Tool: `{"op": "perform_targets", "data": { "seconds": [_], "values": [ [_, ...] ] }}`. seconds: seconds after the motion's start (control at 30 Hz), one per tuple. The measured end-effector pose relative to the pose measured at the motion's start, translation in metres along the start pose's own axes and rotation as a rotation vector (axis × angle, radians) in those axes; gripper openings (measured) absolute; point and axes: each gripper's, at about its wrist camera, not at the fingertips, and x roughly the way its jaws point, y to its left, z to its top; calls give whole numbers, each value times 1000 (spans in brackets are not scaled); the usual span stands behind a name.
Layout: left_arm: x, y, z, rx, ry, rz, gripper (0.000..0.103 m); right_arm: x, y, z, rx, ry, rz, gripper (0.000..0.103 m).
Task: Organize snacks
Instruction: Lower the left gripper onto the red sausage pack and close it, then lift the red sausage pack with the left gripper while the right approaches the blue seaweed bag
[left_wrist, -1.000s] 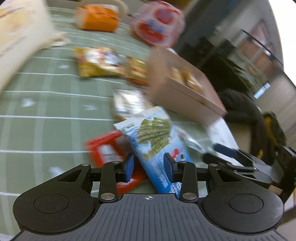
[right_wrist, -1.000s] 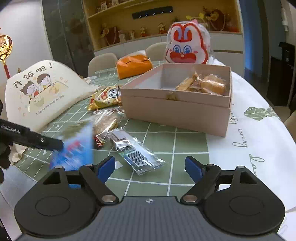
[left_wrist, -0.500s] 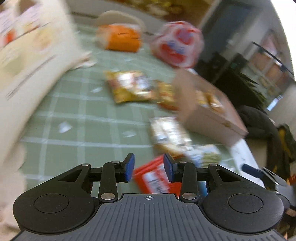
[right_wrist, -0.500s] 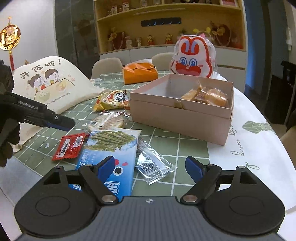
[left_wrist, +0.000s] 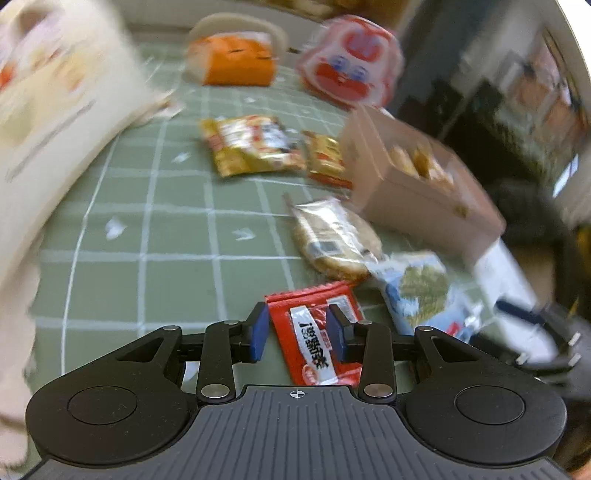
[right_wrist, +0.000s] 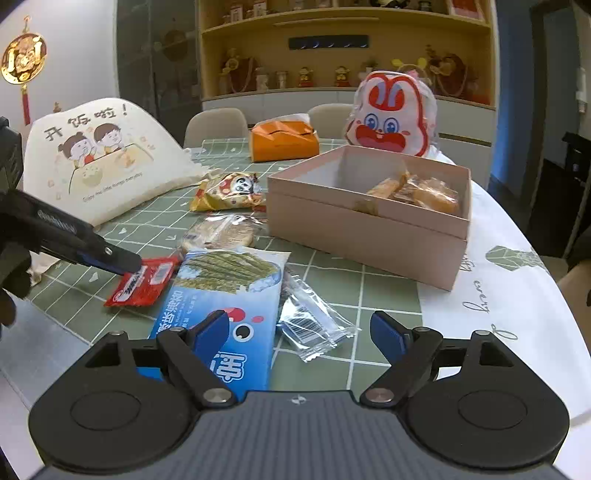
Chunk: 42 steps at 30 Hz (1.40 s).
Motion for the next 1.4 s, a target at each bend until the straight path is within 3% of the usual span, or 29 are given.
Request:
{"op": "perform_targets", "data": {
  "seconds": [0.1, 0.37, 0.43, 0.57, 0.67, 0.77, 0.87, 0.97, 1.07, 1.17, 1.3, 1.4],
  "values": [
    [7, -33, -6, 170, 0, 55, 43, 1, -2, 0, 12, 5, 0, 84],
    [6, -85, -31, 506, -60, 122, 44, 0, -6, 0, 42, 9, 13, 84],
    [5, -90, -35, 548, -69, 124, 45, 2, -7, 0, 46, 18, 18, 84],
    [4, -88, -32, 559, -48, 108, 49, 2, -9, 0, 62, 20, 18, 84],
    [1, -75, -30, 562, -53, 163, 49, 3, -11, 0, 70, 24, 20, 84],
    [-4, -56, -22, 477, -52, 188, 46, 5, -11, 0, 69, 38, 28, 84],
    [-21, -51, -19, 394, -81, 146, 44, 5, -11, 0, 71, 42, 22, 84],
    [-27, -69, -28, 439, -63, 113, 45, 4, -11, 0, 73, 36, 21, 84],
    [-11, -89, -43, 516, 12, 118, 46, 3, -11, 0, 75, 35, 19, 84],
    [-7, -96, -49, 532, -5, 115, 43, 2, -13, -1, 83, 30, 16, 84],
    [-8, -94, -51, 523, -2, 94, 49, -1, -14, -2, 87, 26, 27, 84],
    [-12, -90, -50, 527, -35, 167, 49, -1, -14, -2, 87, 28, 30, 84]
  ]
}}
